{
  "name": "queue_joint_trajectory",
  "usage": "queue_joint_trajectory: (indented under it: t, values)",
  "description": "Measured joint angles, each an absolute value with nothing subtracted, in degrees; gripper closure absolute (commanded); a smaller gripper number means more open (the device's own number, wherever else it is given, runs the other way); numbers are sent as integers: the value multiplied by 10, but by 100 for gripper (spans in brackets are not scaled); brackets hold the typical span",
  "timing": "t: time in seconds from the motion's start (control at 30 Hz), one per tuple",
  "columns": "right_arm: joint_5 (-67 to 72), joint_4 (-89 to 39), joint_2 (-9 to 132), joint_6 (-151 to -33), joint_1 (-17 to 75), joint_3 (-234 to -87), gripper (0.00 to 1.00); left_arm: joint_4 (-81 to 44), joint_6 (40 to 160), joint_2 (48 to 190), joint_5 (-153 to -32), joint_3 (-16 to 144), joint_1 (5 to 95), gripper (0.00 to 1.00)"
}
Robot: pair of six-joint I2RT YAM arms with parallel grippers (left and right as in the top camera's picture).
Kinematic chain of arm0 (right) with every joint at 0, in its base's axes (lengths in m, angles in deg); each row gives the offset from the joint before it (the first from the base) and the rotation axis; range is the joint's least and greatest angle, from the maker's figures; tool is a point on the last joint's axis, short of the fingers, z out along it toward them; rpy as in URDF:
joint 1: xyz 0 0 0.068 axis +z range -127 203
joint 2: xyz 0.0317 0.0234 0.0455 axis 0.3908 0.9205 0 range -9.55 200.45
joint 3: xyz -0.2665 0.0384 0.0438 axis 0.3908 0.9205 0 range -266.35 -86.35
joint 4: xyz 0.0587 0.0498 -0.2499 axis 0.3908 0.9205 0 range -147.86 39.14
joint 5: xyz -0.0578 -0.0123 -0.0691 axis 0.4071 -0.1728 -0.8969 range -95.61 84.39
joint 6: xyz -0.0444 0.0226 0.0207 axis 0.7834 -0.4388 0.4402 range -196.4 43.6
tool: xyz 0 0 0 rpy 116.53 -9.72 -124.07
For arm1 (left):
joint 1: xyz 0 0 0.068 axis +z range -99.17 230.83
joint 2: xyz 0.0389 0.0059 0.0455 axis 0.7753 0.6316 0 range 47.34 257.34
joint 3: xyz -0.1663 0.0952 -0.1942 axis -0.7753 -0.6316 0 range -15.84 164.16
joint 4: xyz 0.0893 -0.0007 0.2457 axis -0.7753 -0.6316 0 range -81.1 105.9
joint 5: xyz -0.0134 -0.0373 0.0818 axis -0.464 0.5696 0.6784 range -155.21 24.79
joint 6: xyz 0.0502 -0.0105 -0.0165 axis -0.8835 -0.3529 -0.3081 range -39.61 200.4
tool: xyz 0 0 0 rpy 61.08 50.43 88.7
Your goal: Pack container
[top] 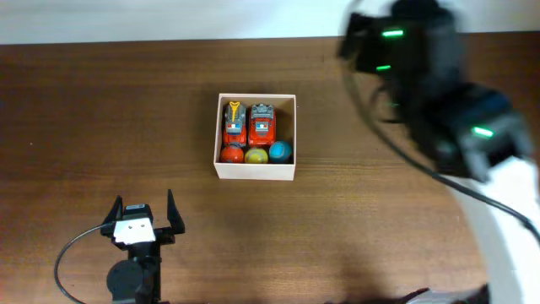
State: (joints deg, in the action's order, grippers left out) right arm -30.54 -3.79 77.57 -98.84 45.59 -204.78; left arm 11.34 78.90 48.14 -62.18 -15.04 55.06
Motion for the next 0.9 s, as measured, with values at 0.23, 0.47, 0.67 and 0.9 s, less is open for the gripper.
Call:
queue_joint_trajectory:
  t: [0.23, 0.47, 0.67, 0.9]
  values:
    - [-240, -68, 690, -989, 353, -1999, 1, 113, 789, 481, -622, -150, 551, 1]
    - [-221, -218, 558, -989, 321, -1789, 1, 114, 789, 481, -622, -150, 551, 1]
    - [-209, -348, 425, -989, 321, -1571, 1, 113, 789, 481, -622, -150, 551, 1]
    - [-201, -458, 289, -974, 320, -1334, 1, 113, 789, 481, -622, -150, 551, 1]
